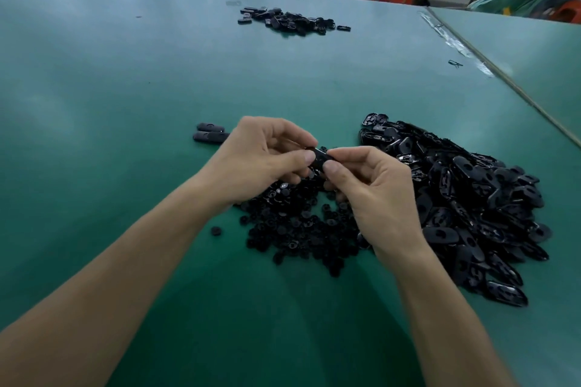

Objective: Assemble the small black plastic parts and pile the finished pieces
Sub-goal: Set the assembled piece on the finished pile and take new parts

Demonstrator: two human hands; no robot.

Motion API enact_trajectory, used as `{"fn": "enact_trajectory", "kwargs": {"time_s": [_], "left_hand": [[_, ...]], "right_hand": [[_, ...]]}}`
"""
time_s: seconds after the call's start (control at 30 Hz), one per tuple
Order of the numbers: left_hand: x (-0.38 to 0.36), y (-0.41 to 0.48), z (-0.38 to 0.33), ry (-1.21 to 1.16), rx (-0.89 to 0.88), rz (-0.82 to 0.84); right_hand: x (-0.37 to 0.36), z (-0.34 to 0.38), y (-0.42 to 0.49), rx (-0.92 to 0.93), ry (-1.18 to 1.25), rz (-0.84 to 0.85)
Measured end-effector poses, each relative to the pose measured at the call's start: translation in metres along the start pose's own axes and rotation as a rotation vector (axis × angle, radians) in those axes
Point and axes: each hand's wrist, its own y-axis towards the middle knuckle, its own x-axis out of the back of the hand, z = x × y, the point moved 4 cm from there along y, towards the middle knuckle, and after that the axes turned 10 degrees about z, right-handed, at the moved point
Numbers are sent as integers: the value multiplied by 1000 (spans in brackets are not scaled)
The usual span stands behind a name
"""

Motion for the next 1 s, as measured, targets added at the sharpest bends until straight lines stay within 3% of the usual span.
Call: {"fn": "enact_trajectory", "kwargs": {"time_s": [0.27, 0.4, 0.47, 0.6, 1.0], "left_hand": [[-2, -2, -1, -74, 14, 31], [6, -1, -1, -76, 4, -99], [11, -1, -1, -101, 0, -165], [16, -2, -2, -116, -4, -223], [15, -1, 3, -71, 12, -221]], "right_hand": [[1, -4, -5, 34, -61, -42], [0, -1, -8, 91, -568, -131], [-8, -2, -10, 88, -806, -40], [-22, -5, -11, 8, -1011, 96], [-29, -6, -11, -59, -1006, 116]]}}
